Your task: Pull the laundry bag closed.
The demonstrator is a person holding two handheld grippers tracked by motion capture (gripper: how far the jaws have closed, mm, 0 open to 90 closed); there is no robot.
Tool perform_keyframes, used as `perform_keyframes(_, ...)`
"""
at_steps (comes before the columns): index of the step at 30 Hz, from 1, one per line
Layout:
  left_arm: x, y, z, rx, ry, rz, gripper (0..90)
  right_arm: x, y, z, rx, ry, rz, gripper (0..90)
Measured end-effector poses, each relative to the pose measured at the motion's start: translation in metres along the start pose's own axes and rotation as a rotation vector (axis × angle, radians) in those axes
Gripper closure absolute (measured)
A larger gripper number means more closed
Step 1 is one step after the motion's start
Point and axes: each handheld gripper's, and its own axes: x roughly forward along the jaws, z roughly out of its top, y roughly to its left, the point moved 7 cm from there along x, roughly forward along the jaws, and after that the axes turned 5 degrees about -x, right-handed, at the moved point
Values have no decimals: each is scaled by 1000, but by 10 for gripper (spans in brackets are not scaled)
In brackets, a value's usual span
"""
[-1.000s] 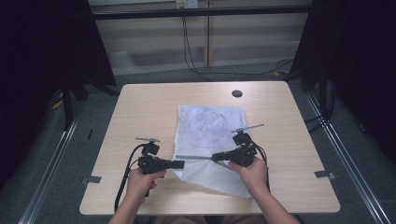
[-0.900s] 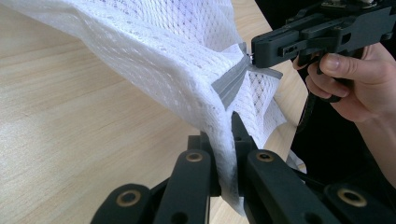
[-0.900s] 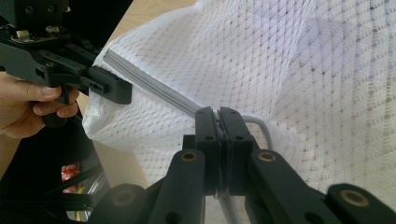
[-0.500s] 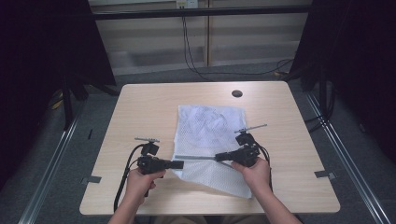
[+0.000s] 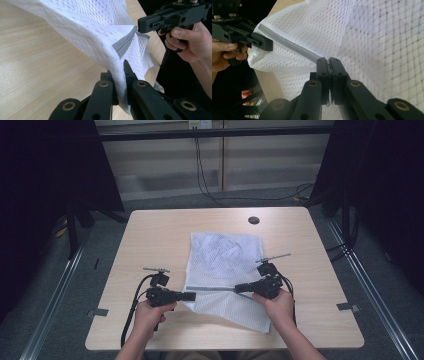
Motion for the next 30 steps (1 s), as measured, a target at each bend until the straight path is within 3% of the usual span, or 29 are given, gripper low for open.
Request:
perform_keyframes(15, -1, 0, 0, 9, 1, 5, 898, -2, -1, -1, -1, -1, 3, 870)
perform_keyframes(30, -1, 0, 0, -8, -2, 2, 897, -7, -7, -4, 7, 0, -11, 871)
